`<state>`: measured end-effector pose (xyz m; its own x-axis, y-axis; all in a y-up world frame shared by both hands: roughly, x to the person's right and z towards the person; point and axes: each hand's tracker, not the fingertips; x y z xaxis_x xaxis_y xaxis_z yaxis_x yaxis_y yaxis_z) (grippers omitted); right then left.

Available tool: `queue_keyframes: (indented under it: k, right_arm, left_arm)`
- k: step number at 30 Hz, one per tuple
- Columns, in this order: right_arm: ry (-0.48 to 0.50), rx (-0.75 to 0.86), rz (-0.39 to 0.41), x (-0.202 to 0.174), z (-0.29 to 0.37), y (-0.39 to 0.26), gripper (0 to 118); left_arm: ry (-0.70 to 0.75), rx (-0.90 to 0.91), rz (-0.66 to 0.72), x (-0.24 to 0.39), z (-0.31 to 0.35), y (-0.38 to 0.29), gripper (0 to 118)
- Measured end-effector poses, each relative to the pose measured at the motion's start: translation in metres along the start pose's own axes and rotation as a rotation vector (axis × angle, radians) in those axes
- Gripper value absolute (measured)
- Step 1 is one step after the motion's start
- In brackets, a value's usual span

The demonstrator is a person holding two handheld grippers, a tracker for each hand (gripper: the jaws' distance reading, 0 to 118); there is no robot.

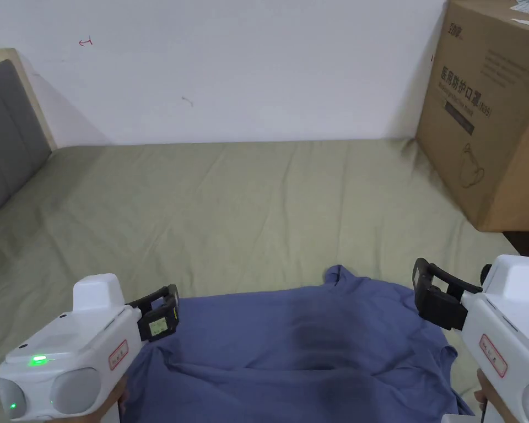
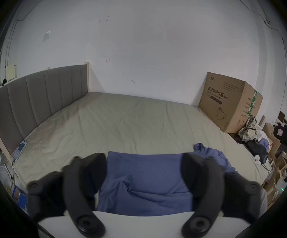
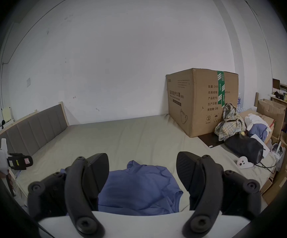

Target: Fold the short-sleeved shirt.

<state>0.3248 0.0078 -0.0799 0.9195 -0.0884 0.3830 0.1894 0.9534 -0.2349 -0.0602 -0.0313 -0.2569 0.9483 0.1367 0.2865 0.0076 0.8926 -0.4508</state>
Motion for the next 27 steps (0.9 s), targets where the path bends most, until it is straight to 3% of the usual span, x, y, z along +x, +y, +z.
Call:
queue_keyframes:
  k: [2, 3, 4, 5, 9, 19, 26, 27]
  right_arm:
    - [0.003, 0.003, 0.004, -0.004, -0.003, -0.002, 60]
    - [0.006, 0.003, 0.013, -0.004, -0.006, -0.003, 41]
    - [0.004, 0.002, 0.02, -0.006, -0.009, -0.004, 12]
    - [-0.007, 0.003, 0.033, -0.008, -0.012, -0.005, 2]
    - [0.022, -0.006, 0.043, -0.008, -0.024, -0.003, 2]
    - [0.022, -0.04, 0.065, -0.014, -0.077, 0.003, 2]
    - [0.002, -0.095, 0.058, -0.011, -0.119, -0.002, 2]
    - [-0.001, -0.104, 0.057, -0.01, -0.124, -0.004, 2]
  left_arm:
    - [-0.006, 0.005, 0.019, -0.001, -0.007, -0.002, 31]
    - [-0.02, -0.005, 0.045, -0.002, -0.012, -0.003, 11]
    - [-0.034, -0.007, 0.068, -0.003, -0.015, -0.004, 3]
    - [-0.038, -0.007, 0.079, -0.005, -0.019, -0.005, 0]
    - [-0.012, -0.043, -0.022, -0.005, -0.036, -0.001, 0]
    - [0.061, -0.246, -0.057, -0.053, -0.153, 0.029, 0]
    - [0.103, -0.459, -0.043, -0.094, -0.252, 0.013, 0]
    - [0.104, -0.485, -0.036, -0.097, -0.26, 0.011, 6]
